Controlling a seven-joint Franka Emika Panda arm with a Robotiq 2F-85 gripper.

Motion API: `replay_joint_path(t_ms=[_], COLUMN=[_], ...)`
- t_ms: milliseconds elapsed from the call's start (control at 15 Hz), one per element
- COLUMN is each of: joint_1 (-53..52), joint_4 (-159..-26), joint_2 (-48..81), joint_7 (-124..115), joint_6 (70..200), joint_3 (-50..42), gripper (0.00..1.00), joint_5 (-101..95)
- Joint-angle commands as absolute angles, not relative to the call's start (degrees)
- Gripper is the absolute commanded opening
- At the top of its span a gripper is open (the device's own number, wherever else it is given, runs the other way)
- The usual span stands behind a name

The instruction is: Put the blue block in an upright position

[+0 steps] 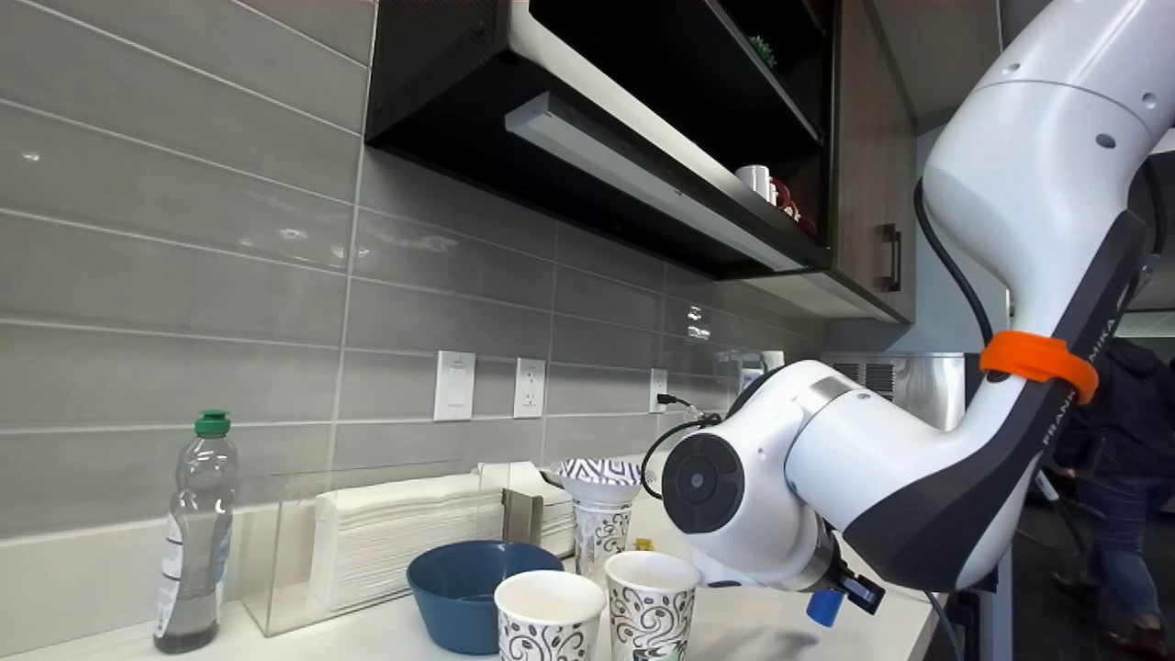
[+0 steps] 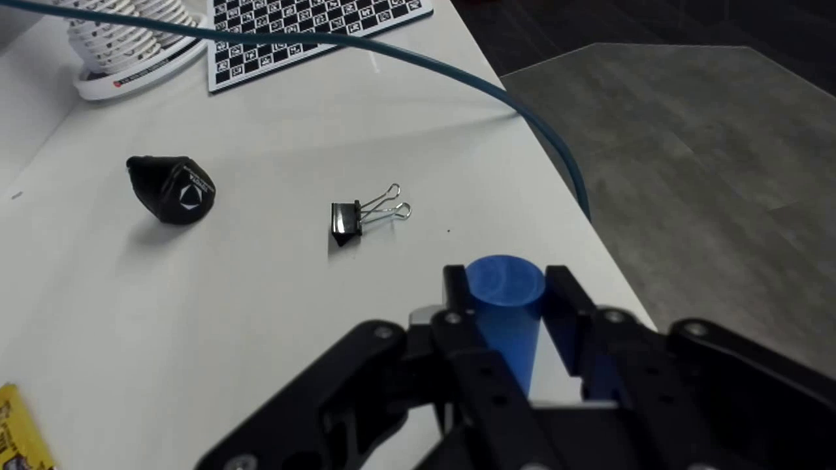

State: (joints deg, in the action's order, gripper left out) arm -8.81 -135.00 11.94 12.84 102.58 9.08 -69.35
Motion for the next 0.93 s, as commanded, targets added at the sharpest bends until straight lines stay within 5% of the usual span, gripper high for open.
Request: replay_joint_path(t_ms=[0, 867], joint_1=[-9.24, -8.72], joint_4=[-135.30, -135.98], joint_2=[13.53, 14.68], joint_7=[15.83, 28.86], joint_6=[101.13, 102.53], joint_3=[9.54, 9.87], gripper=[0.08, 0.08], joint_5=[-73.53, -80.76])
